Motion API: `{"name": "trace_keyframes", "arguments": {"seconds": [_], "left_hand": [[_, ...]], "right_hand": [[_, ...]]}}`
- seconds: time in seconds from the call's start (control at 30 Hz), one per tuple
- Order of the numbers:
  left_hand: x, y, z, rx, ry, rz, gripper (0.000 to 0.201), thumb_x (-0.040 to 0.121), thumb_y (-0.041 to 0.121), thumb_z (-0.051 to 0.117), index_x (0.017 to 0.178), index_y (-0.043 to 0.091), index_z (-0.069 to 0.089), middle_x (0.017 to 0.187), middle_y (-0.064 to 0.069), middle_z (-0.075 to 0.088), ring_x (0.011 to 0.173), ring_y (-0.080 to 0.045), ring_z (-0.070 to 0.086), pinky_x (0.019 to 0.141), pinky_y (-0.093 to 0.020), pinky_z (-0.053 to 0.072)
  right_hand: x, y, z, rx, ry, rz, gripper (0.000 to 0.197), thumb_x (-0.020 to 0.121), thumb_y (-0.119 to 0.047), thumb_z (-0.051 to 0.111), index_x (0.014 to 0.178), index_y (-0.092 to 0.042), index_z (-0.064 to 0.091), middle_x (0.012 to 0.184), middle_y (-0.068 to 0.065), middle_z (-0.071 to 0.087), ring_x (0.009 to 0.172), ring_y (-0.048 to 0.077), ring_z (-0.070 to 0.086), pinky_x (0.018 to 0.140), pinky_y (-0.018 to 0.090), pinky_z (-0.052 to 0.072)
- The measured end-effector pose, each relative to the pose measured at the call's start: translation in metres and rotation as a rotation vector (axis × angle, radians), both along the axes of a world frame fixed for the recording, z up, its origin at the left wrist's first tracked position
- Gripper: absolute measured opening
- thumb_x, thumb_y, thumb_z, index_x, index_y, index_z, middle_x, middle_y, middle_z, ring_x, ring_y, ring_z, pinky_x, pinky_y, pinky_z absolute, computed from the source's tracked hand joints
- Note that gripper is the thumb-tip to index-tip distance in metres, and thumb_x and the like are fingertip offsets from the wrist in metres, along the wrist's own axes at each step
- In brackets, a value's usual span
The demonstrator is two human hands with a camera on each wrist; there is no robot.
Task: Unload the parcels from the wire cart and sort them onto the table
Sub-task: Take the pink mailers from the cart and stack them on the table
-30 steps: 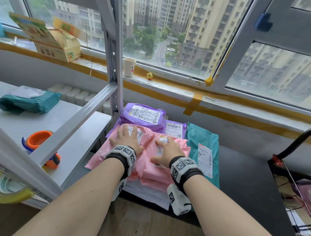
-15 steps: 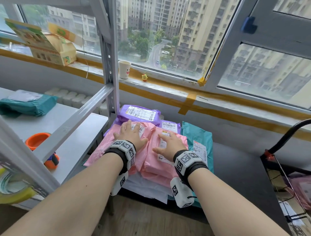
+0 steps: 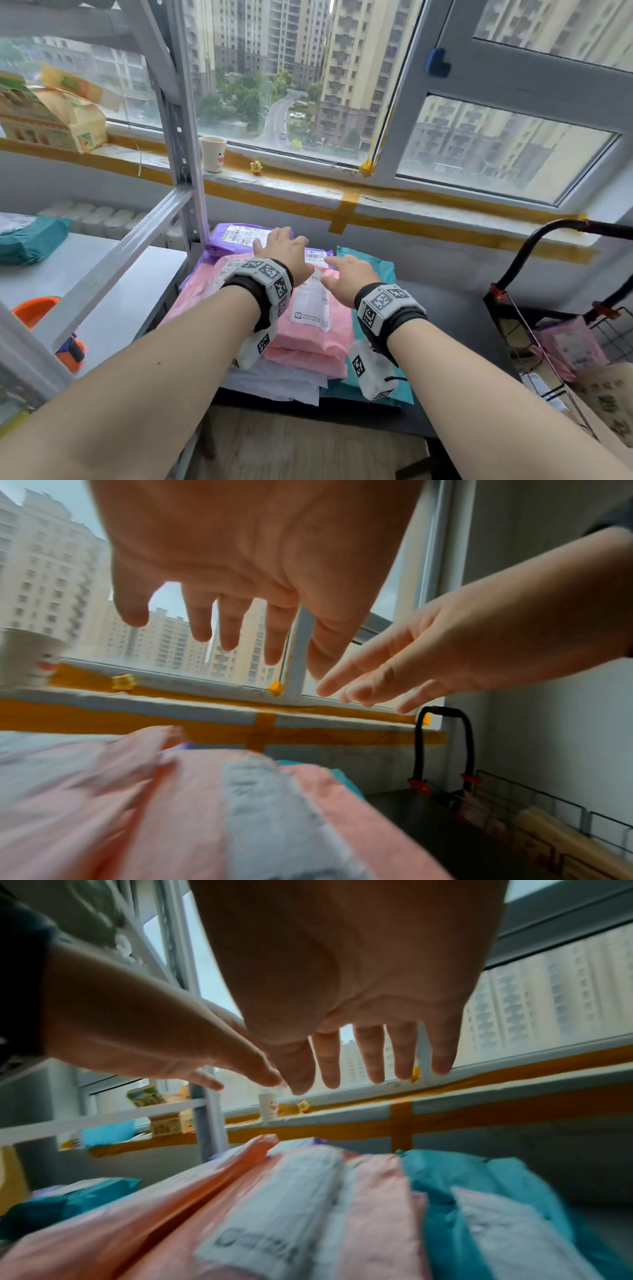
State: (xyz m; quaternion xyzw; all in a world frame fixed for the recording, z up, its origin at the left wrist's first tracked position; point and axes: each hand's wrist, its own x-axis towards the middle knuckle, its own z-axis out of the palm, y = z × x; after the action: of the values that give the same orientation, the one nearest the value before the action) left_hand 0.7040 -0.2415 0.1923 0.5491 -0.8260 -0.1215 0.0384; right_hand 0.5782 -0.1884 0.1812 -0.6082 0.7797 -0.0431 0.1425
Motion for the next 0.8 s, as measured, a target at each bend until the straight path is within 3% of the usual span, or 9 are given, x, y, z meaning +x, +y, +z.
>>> {"name": "trace_keyframes", "arguments": {"seconds": [0.2, 0.5, 0.8], "left_hand": [[-0.072, 0.028, 0.015, 0.034, 0.010, -0.199, 0.046, 0.089, 0.033, 0.049, 0.135, 0.030, 0.046, 0.142, -0.002, 0.042, 0.130, -0.025, 0.041, 0.106, -0.043, 0.034], [-0.226, 0.135, 0.017, 0.029, -0.030, -0.459, 0.047, 0.090, 0.034, 0.049, 0.137, 0.032, 0.043, 0.141, -0.001, 0.044, 0.130, -0.023, 0.042, 0.103, -0.038, 0.035], [-0.401, 0.278, 0.004, 0.028, -0.029, -0.645, 0.040, 0.088, 0.034, 0.053, 0.128, 0.030, 0.052, 0.133, -0.002, 0.050, 0.122, -0.027, 0.048, 0.100, -0.040, 0.042]], "right_hand": [[-0.064, 0.048, 0.023, -0.005, 0.018, -0.164, 0.050, 0.093, -0.029, 0.048, 0.142, -0.033, 0.039, 0.148, 0.005, 0.039, 0.135, 0.030, 0.036, 0.110, 0.041, 0.034], [-0.194, 0.172, 0.014, -0.024, -0.019, -0.377, 0.054, 0.090, -0.021, 0.046, 0.142, -0.034, 0.039, 0.145, 0.005, 0.041, 0.134, 0.028, 0.037, 0.109, 0.039, 0.034], [-0.368, 0.351, 0.011, -0.056, -0.038, -0.547, 0.039, 0.090, -0.020, 0.049, 0.127, -0.029, 0.057, 0.135, 0.000, 0.056, 0.122, 0.024, 0.052, 0.101, 0.029, 0.041]]}}
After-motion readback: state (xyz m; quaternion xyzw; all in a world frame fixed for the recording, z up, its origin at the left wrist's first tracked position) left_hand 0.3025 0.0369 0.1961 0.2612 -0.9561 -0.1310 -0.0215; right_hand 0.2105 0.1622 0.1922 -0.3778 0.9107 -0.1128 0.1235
